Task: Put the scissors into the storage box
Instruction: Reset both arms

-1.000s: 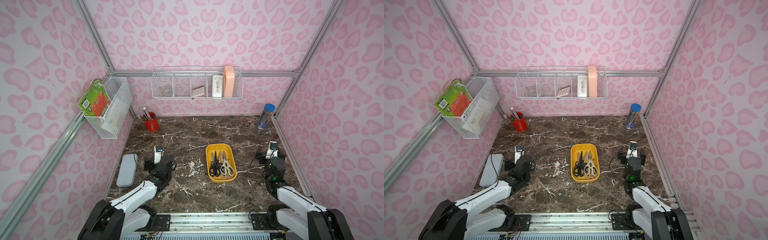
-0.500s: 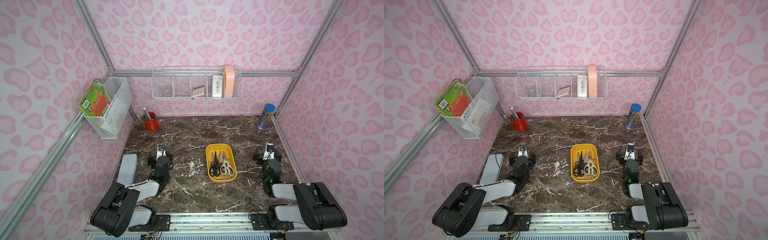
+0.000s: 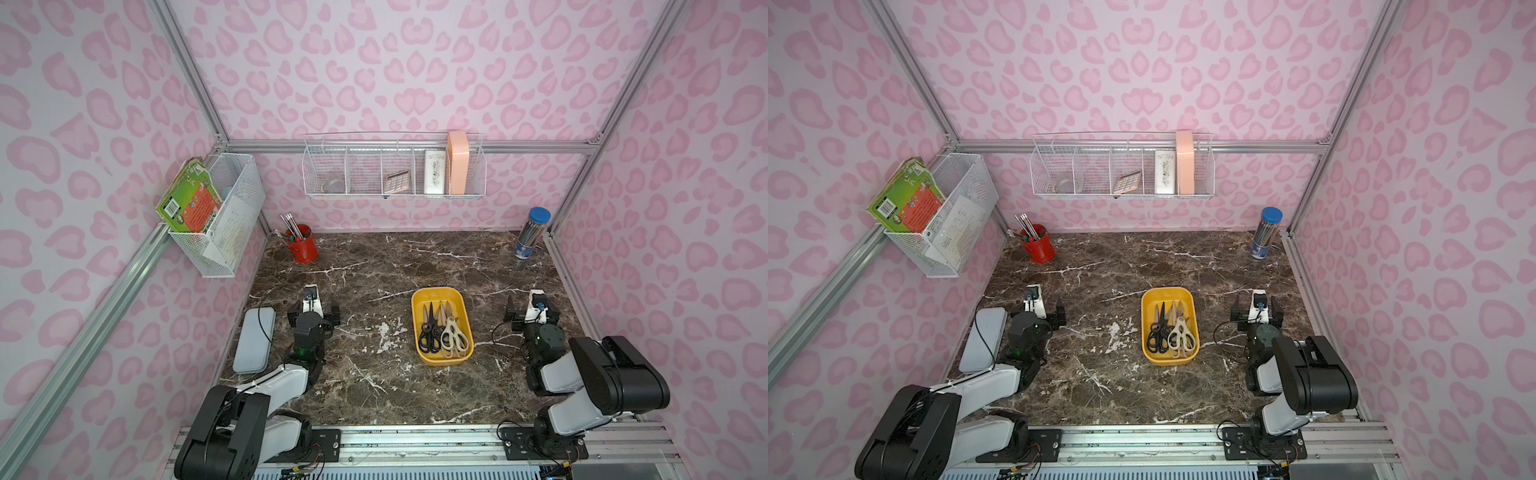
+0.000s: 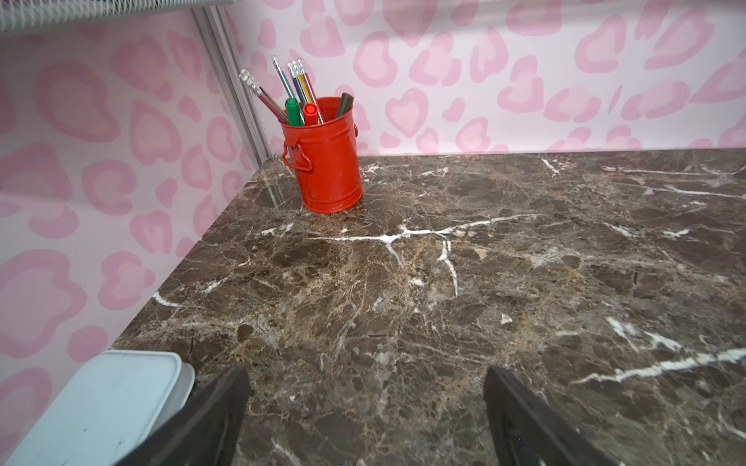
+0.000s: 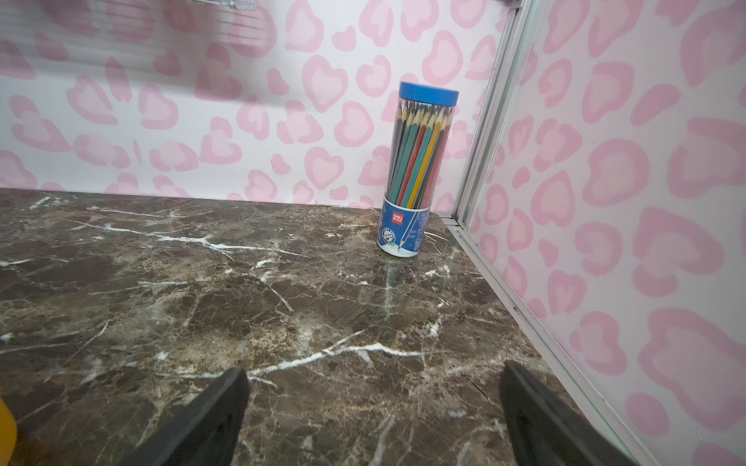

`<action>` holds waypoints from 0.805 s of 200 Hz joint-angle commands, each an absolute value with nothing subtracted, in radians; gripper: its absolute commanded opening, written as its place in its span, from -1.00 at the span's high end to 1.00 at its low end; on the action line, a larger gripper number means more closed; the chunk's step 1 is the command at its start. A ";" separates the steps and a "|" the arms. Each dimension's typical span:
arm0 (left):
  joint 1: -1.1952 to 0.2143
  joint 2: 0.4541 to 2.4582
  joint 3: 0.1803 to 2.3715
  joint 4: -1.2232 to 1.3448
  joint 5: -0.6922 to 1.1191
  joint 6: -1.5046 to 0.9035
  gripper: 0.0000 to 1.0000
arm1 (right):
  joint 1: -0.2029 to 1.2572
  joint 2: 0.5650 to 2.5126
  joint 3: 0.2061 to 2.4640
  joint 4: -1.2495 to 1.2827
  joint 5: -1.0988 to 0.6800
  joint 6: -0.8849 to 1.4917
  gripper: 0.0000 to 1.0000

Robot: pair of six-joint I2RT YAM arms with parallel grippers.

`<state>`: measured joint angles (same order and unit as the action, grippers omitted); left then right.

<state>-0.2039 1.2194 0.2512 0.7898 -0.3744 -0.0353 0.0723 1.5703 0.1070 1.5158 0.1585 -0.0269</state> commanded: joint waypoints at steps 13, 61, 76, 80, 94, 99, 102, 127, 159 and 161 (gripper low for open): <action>-0.187 1.187 0.248 0.729 -0.377 -0.040 -0.93 | 0.054 1.569 0.170 1.428 0.115 -0.010 -0.97; -0.094 1.333 0.253 0.923 -0.302 -0.020 -0.90 | 0.036 1.567 0.188 1.393 0.086 0.003 -0.98; -0.080 1.416 0.263 0.976 -0.248 -0.013 -0.89 | 0.035 1.568 0.188 1.395 0.087 0.003 -0.99; -0.079 1.444 0.263 1.000 -0.247 -0.011 -0.91 | 0.037 1.567 0.187 1.394 0.087 0.003 -0.99; -0.081 1.541 0.235 1.146 -0.258 0.005 -0.96 | 0.037 1.568 0.187 1.393 0.087 0.003 -0.98; -0.080 1.572 0.225 1.229 -0.256 0.013 -0.97 | 0.036 1.568 0.187 1.393 0.087 0.004 -0.98; -0.081 1.594 0.221 1.256 -0.249 0.030 -0.98 | 0.036 1.568 0.188 1.394 0.086 0.005 -0.99; -0.082 1.589 0.248 1.210 -0.239 0.028 -0.97 | 0.037 1.567 0.188 1.394 0.086 0.005 -0.99; -0.078 1.551 0.449 0.764 -0.157 0.032 -0.86 | 0.036 1.568 0.192 1.389 0.092 0.007 -0.99; -0.074 1.544 0.447 0.758 -0.152 0.025 -0.87 | 0.037 1.567 0.191 1.388 0.091 0.008 -0.99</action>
<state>-0.0834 1.5719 0.3634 1.0279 -0.2321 0.0269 0.0357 1.5692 0.1848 1.3788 0.0906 -0.0029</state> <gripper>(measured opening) 0.942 0.992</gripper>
